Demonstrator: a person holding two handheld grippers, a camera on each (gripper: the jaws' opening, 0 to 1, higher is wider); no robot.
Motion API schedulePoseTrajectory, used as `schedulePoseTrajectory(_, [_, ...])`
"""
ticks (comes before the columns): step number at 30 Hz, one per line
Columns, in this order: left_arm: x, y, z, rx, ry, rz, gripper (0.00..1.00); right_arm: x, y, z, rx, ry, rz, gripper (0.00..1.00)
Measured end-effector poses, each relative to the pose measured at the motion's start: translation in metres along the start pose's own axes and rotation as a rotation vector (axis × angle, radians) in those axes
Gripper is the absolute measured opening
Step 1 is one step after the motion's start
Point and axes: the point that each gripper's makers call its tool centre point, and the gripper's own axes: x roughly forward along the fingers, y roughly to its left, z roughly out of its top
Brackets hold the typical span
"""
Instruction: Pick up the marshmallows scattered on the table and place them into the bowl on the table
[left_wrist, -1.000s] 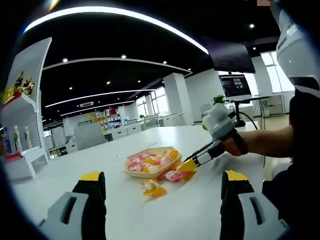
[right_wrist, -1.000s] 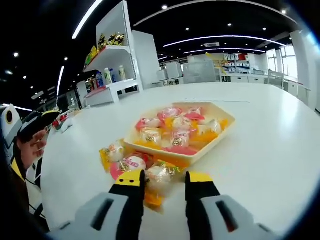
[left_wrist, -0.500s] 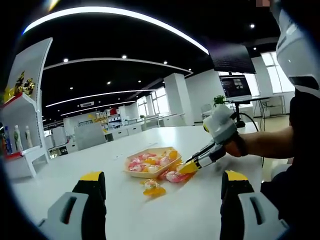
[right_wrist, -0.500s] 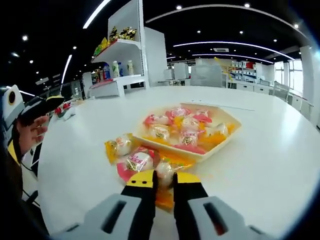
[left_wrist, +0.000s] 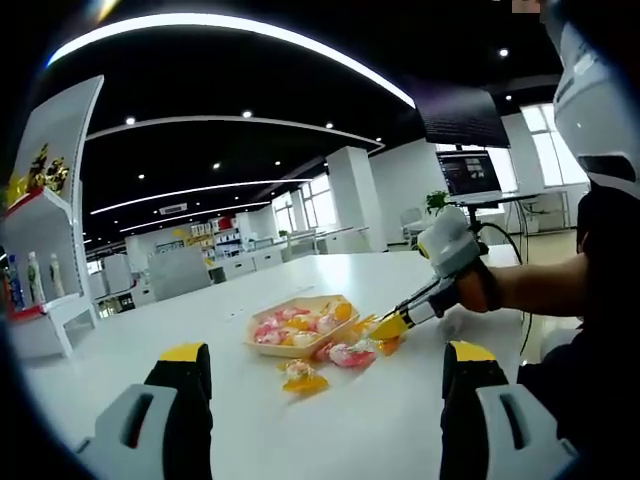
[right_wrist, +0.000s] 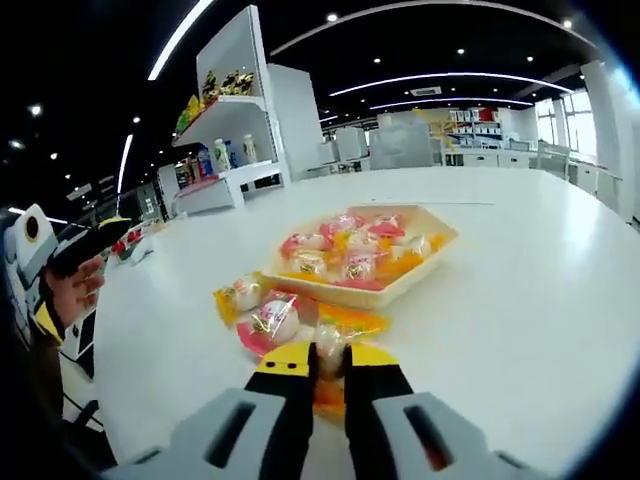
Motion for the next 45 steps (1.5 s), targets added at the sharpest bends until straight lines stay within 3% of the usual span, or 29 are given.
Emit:
schedulePoseTrajectory(12, [0.004, -0.001, 0.006, 0.008, -0.006, -0.007, 0.95, -0.031, -0.016, 0.019, 0.028, -0.058, -0.006, 0.09])
schedulePoseTrajectory(18, [0.006, 0.000, 0.003, 0.004, 0.001, -0.005, 0.95, -0.054, -0.029, 0.038, 0.045, -0.146, -0.031, 0.08])
schedulePoseTrajectory(26, [0.010, 0.001, 0.004, 0.020, 0.001, -0.009, 0.95, -0.074, -0.040, 0.057, 0.003, -0.193, -0.061, 0.08])
schedulePoseTrajectory(36, [0.014, 0.000, 0.005, 0.027, 0.000, -0.022, 0.95, -0.085, -0.061, 0.071, -0.031, -0.221, -0.126, 0.08])
schedulePoseTrajectory(45, [0.018, 0.001, 0.007, 0.035, -0.005, -0.028, 0.95, -0.083, -0.056, 0.080, -0.046, -0.229, -0.111, 0.08])
